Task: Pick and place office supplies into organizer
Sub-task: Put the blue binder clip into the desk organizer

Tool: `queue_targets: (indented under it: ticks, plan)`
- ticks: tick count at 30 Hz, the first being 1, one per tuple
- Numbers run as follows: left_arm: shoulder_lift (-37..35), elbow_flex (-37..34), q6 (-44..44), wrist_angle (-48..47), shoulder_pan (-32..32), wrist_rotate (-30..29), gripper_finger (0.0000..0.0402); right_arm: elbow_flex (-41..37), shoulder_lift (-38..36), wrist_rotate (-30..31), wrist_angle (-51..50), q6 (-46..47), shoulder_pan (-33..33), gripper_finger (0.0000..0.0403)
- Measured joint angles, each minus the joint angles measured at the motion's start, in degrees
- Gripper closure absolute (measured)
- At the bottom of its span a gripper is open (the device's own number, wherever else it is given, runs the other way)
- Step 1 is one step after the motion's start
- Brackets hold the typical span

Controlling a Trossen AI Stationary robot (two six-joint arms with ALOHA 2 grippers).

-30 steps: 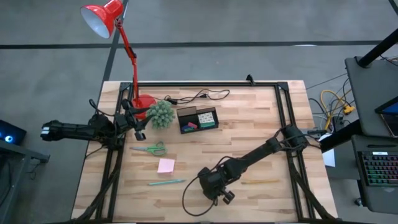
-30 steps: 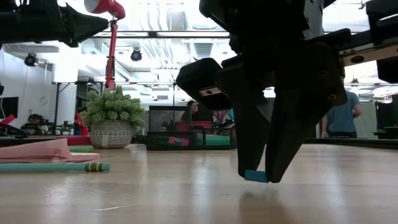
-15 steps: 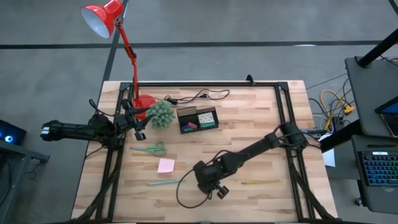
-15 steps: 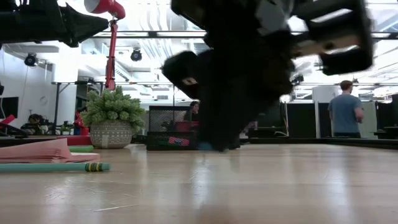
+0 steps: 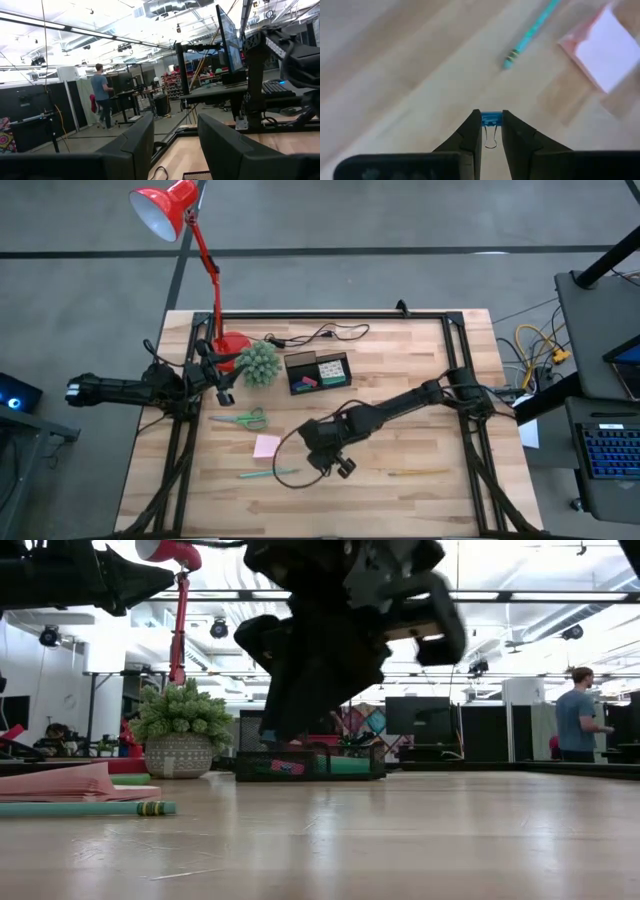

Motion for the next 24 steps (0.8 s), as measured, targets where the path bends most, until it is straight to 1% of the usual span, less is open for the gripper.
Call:
queue_targets:
  ticks: [9, 16, 18, 24]
  plan:
    - [0.01, 0.0, 0.0, 0.0, 0.0, 0.0, 0.0262, 0.67, 0.0, 0.22, 0.0, -4.47, -5.81, 0.0349]
    - [-0.01, 0.0, 0.0, 0.0, 0.0, 0.0, 0.0262, 2.12, 0.0, 4.32, 0.06, -8.16, -10.26, 0.0349]
    - [-0.01, 0.0, 0.0, 0.0, 0.0, 0.0, 0.0262, 2.61, 0.0, 4.45, 0.12, -9.6, -11.58, 0.0349]
    - [-0.03, 0.0, 0.01, 0.0, 0.01, -0.01, 0.0262, 3.49, 0.0, 4.48, 0.7, -9.75, -15.58, 0.0349]
